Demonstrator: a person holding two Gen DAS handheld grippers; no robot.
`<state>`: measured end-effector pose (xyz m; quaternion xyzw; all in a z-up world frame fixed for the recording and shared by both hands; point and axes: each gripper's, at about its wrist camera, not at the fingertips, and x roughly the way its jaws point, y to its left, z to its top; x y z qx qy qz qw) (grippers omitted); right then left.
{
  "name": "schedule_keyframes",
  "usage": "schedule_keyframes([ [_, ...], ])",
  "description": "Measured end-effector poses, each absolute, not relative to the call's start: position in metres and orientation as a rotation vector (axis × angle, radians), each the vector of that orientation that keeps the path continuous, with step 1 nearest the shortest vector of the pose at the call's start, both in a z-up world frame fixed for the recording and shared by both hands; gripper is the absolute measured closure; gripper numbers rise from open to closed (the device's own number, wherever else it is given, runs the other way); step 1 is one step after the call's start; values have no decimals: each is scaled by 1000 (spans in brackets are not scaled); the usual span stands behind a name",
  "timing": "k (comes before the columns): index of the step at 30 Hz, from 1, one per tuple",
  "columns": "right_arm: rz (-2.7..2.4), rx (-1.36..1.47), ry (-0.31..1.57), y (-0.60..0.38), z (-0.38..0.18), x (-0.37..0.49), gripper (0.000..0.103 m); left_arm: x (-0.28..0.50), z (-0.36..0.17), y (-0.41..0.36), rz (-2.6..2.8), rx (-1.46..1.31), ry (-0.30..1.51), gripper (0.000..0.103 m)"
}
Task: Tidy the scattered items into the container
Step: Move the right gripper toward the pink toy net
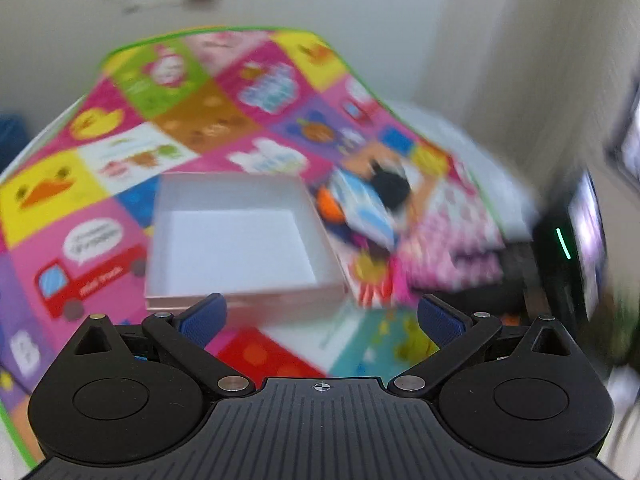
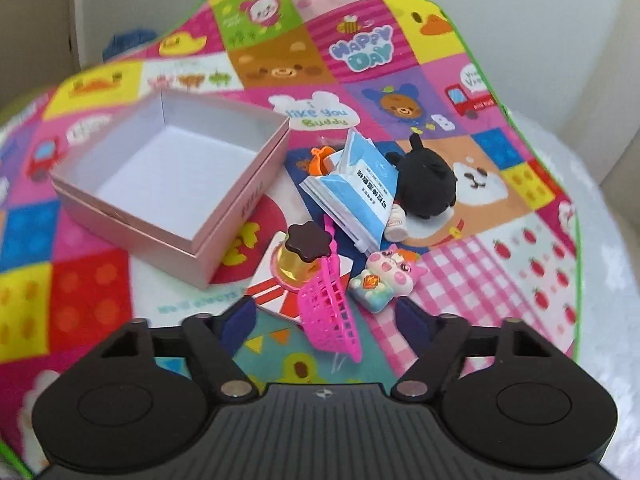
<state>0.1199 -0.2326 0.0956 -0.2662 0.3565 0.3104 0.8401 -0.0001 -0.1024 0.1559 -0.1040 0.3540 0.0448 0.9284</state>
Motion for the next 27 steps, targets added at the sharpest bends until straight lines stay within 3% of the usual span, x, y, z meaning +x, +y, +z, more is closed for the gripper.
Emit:
schedule_keyframes([
  [6, 615, -574, 863, -227, 89, 158, 86, 11, 129, -95, 126, -211, 832, 0],
  [9, 636, -504, 917, -230, 99, 149, 93, 9, 128, -91, 116, -233, 831, 0],
  [21, 814, -292, 1033, -244, 134, 88, 94, 8, 125, -89, 159, -216, 892, 0],
  [23, 802, -264, 1023, -247, 131, 89, 87, 10, 122, -89, 172, -206, 902, 0],
  [25, 777, -214, 1014, -253, 128, 95, 64, 14, 118, -89, 187, -188, 919, 0],
  [27, 733, -163, 998, -262, 127, 103, 55, 26, 111, -90, 202, -149, 970, 0],
])
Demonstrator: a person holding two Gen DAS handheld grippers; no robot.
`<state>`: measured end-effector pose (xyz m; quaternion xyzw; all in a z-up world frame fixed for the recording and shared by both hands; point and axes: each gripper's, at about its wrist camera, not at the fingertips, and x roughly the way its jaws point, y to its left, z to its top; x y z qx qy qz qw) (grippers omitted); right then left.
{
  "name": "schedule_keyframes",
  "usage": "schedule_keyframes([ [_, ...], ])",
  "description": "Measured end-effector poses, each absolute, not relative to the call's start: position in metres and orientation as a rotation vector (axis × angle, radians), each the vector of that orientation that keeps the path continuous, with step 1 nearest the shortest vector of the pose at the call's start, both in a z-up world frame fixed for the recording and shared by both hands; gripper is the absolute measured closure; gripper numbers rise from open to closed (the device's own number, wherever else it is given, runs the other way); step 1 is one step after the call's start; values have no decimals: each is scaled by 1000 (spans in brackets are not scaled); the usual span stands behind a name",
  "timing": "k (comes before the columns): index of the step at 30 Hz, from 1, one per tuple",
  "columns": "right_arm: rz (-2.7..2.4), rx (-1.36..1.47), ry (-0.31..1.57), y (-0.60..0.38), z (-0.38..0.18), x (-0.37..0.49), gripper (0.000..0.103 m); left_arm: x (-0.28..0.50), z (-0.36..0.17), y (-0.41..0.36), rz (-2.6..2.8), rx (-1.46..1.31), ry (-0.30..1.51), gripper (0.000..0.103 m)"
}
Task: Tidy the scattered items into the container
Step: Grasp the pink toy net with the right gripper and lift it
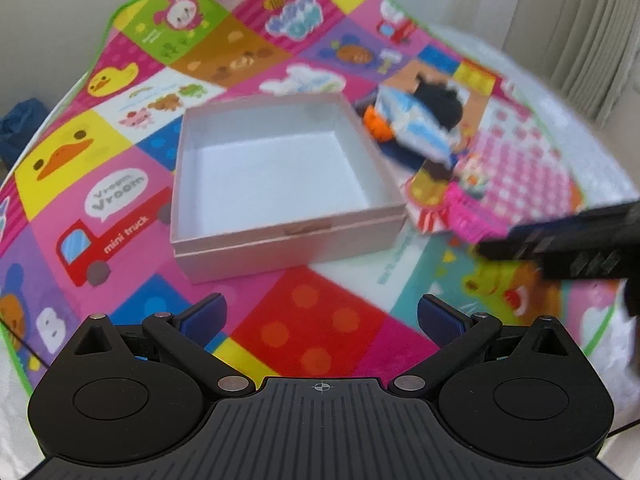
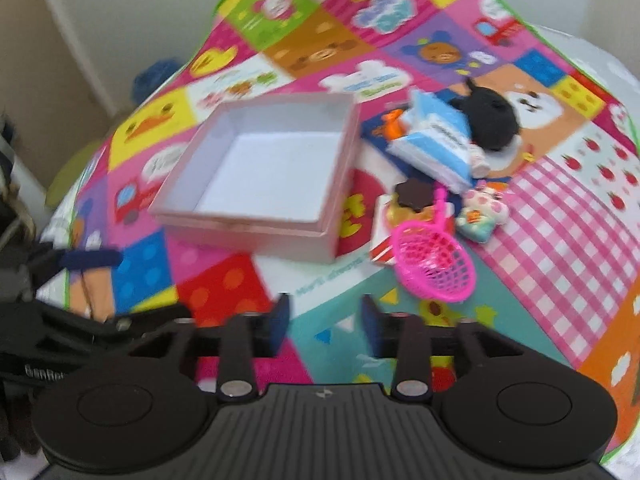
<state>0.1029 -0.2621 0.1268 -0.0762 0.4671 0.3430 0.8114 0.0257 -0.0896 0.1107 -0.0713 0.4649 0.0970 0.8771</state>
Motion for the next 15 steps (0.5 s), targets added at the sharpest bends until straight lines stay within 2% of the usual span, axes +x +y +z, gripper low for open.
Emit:
schedule_keyframes([
  [2, 669, -120, 970, -273, 130, 114, 49, 40, 102, -90, 245, -83, 1001, 0],
  [4, 603, -74, 946, -286, 134, 125, 38, 59, 92, -95, 292, 34, 1009, 0],
  [6, 569, -36, 946, -295, 134, 133, 35, 80, 79, -105, 301, 185, 1003, 0],
  [10, 535, -45, 975, -301, 124, 142, 33, 112, 50, -132, 265, 552, 933, 0],
  [15, 544, -39, 984, -301, 115, 152, 30, 145, 30, -131, 281, 706, 858, 0],
])
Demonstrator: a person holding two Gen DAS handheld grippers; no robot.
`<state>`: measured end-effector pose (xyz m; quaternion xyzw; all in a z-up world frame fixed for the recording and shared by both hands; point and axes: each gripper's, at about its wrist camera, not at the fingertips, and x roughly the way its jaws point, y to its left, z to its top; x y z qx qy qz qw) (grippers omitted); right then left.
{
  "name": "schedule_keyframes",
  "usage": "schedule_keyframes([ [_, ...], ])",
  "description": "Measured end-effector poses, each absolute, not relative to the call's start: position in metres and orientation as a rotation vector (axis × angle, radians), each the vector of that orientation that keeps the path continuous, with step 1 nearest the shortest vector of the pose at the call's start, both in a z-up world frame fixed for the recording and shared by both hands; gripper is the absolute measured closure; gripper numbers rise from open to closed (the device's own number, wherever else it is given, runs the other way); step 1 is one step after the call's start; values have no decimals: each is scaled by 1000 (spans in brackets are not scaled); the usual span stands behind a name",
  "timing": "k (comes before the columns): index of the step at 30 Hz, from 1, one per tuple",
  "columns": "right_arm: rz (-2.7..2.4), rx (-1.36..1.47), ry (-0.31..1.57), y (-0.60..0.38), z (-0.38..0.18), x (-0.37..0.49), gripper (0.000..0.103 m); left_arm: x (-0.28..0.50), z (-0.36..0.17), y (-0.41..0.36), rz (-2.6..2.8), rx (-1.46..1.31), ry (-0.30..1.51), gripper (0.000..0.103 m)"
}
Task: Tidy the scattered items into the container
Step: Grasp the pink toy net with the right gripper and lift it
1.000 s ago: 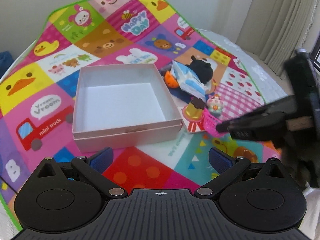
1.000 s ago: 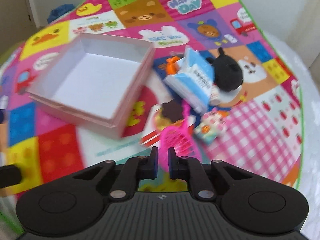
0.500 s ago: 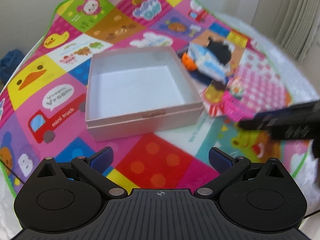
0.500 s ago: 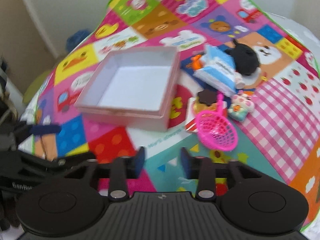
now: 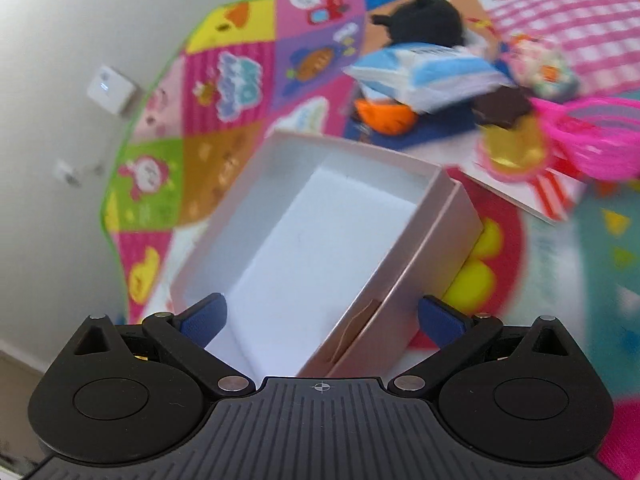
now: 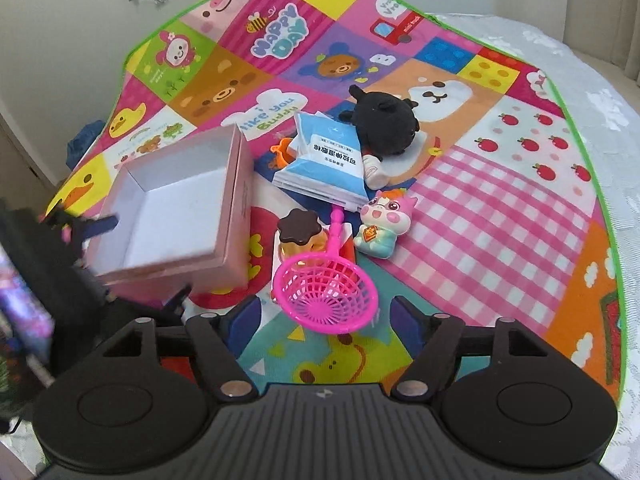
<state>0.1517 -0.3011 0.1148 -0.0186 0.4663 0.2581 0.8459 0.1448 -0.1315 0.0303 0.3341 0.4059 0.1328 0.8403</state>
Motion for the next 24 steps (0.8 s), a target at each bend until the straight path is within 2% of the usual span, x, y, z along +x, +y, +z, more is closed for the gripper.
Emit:
schedule_keyframes([
  [3, 542, -66, 983, -298, 107, 157, 30, 149, 34, -120, 345, 684, 756, 0],
  [7, 551, -125, 969, -290, 99, 162, 30, 126, 65, -100, 208, 370, 771, 0],
  [11, 567, -2, 1038, -290, 91, 188, 30, 93, 103, -98, 63, 4, 857, 0],
  [16, 474, 221, 1165, -297, 58, 238, 27, 55, 124, -126, 0, -59, 823, 0],
  [17, 471, 265, 1203, -299, 50, 242, 29, 55, 121, -127, -10, -50, 836, 0],
  [19, 513, 306, 1276, -298, 40, 239, 52, 59, 113, -130, -13, -8, 878, 0],
  [20, 561, 320, 1319, -295, 39, 233, 56, 62, 107, -131, -1, 2, 894, 0],
  [22, 674, 342, 1372, -290, 47, 216, 56, 62, 100, -131, -2, 6, 919, 0],
  [24, 740, 330, 1330, -288, 71, 200, 56, 62, 93, -132, -18, 23, 917, 0],
])
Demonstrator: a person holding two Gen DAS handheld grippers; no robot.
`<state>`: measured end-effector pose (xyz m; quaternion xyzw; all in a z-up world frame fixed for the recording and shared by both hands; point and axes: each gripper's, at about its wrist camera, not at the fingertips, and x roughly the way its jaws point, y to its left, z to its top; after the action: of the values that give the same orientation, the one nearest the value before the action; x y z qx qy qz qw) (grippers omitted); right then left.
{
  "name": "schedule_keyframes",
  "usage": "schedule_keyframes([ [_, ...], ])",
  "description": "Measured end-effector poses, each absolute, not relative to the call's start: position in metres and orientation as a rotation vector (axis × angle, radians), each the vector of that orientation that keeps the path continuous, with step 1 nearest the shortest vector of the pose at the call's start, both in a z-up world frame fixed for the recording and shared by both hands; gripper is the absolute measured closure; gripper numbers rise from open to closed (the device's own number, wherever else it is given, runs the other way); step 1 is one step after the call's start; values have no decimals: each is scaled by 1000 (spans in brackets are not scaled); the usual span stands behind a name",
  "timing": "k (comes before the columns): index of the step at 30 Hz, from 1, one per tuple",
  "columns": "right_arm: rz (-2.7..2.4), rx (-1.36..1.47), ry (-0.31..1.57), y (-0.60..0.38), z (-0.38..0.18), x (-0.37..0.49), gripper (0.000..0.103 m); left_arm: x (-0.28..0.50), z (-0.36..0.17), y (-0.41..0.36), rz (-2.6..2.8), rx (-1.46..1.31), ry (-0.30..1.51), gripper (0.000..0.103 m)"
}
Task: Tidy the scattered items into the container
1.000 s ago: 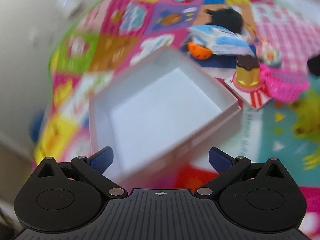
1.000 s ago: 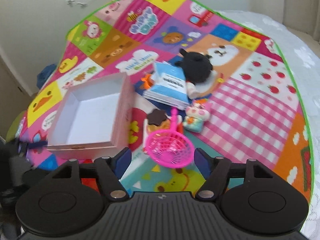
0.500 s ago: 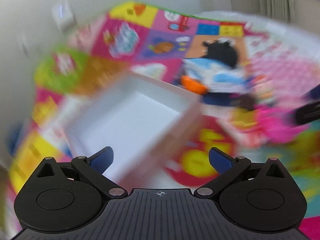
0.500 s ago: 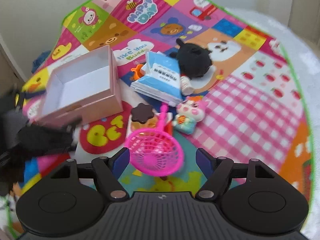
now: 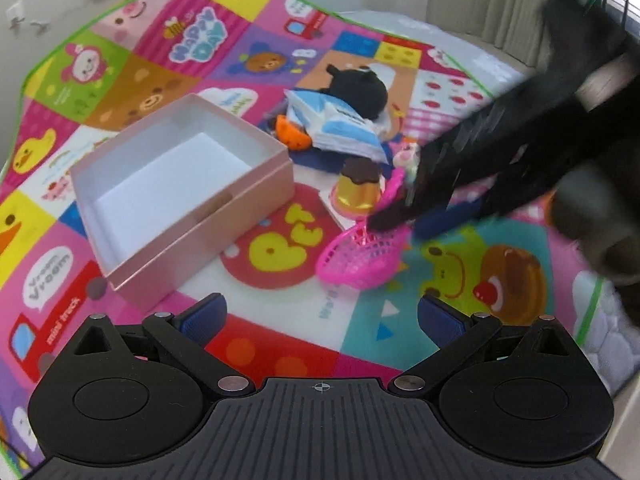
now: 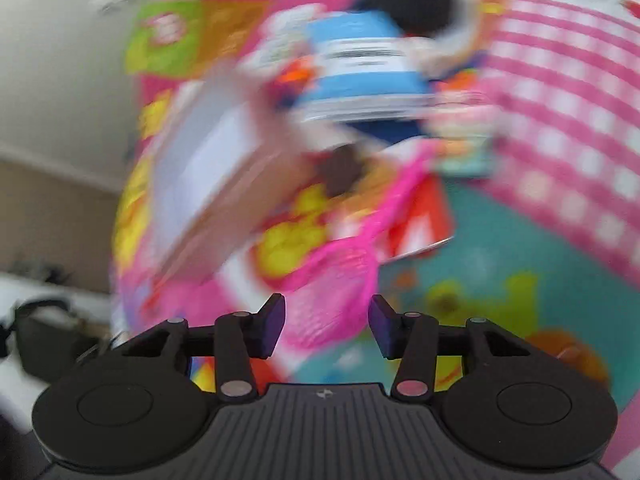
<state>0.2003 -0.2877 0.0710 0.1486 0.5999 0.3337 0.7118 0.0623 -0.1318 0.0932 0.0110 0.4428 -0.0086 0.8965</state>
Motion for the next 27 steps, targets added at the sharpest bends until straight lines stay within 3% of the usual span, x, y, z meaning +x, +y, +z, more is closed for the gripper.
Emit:
schedule_keyframes([
  [2, 684, 255, 1172, -292, 105, 184, 54, 64, 87, -135, -42, 35, 904, 0],
  [4, 583, 183, 978, -299, 136, 168, 31, 69, 81, -139, -74, 21, 879, 0],
  [6, 499, 158, 837, -310, 153, 160, 21, 79, 75, -148, -122, 19, 840, 0],
  [13, 395, 214, 726, -347, 162, 168, 10, 123, 50, -177, -201, 130, 860, 0],
  [20, 430, 180, 818, -341, 144, 190, 10, 140, 34, -200, -211, 203, 898, 0],
  [24, 437, -6, 820, -334, 138, 194, 10, 145, 25, -206, -190, 261, 905, 0],
  [25, 440, -45, 819, -333, 136, 193, 10, 144, 25, -204, -188, 261, 905, 3],
  [26, 448, -74, 823, -332, 134, 193, 10, 143, 25, -200, -187, 260, 907, 18],
  [27, 461, -92, 830, -331, 132, 192, 10, 142, 27, -195, -186, 262, 918, 18],
])
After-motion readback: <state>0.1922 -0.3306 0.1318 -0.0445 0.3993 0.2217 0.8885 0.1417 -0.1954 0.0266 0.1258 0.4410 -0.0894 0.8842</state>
